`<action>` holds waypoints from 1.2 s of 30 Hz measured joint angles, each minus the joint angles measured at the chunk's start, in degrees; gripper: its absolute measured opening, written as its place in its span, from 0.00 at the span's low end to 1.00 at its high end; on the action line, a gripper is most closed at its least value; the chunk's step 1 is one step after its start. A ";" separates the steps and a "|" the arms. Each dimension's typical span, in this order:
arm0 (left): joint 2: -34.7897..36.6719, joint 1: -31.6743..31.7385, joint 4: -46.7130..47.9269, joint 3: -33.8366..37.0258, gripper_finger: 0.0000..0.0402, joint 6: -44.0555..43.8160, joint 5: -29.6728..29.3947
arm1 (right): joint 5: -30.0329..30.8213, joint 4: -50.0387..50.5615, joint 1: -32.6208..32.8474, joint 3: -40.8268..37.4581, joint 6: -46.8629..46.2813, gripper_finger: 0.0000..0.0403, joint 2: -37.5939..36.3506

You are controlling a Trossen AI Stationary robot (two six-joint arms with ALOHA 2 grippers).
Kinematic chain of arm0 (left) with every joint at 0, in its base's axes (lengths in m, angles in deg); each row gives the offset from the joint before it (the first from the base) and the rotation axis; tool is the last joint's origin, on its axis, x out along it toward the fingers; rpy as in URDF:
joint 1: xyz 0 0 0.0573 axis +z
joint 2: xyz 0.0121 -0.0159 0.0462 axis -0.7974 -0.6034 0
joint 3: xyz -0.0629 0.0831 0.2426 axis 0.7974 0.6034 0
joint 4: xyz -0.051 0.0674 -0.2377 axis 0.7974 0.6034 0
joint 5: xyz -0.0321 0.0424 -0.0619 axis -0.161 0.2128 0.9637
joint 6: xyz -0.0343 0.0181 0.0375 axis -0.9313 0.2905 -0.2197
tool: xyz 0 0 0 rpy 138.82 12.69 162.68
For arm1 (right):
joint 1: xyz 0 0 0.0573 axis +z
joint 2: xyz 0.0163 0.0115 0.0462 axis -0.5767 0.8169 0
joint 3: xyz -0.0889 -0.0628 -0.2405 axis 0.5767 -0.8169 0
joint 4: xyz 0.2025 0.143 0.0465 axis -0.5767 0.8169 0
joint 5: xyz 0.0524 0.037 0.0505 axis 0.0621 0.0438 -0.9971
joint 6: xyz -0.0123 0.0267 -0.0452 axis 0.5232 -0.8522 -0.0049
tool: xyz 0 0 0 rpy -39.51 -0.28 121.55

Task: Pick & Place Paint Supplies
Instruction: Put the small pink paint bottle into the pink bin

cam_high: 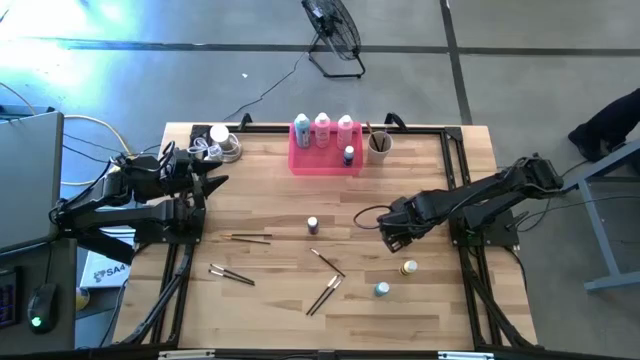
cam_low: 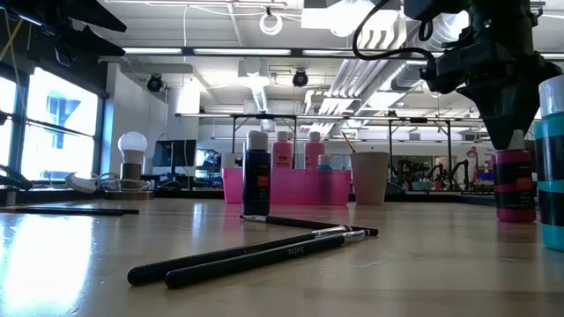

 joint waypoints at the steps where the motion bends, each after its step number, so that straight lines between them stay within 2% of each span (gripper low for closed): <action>1: 0.00 0.01 0.01 0.00 0.68 0.00 0.01 | -0.01 0.00 -0.01 0.00 -0.01 0.38 0.00; 26: 0.00 -0.01 0.01 0.00 0.68 0.00 -0.01 | -0.04 -0.09 -0.02 0.00 -0.01 0.38 0.00; 36: 0.00 0.01 0.01 0.00 0.68 0.00 -0.05 | -0.02 -3.99 -0.02 0.04 2.71 0.38 0.00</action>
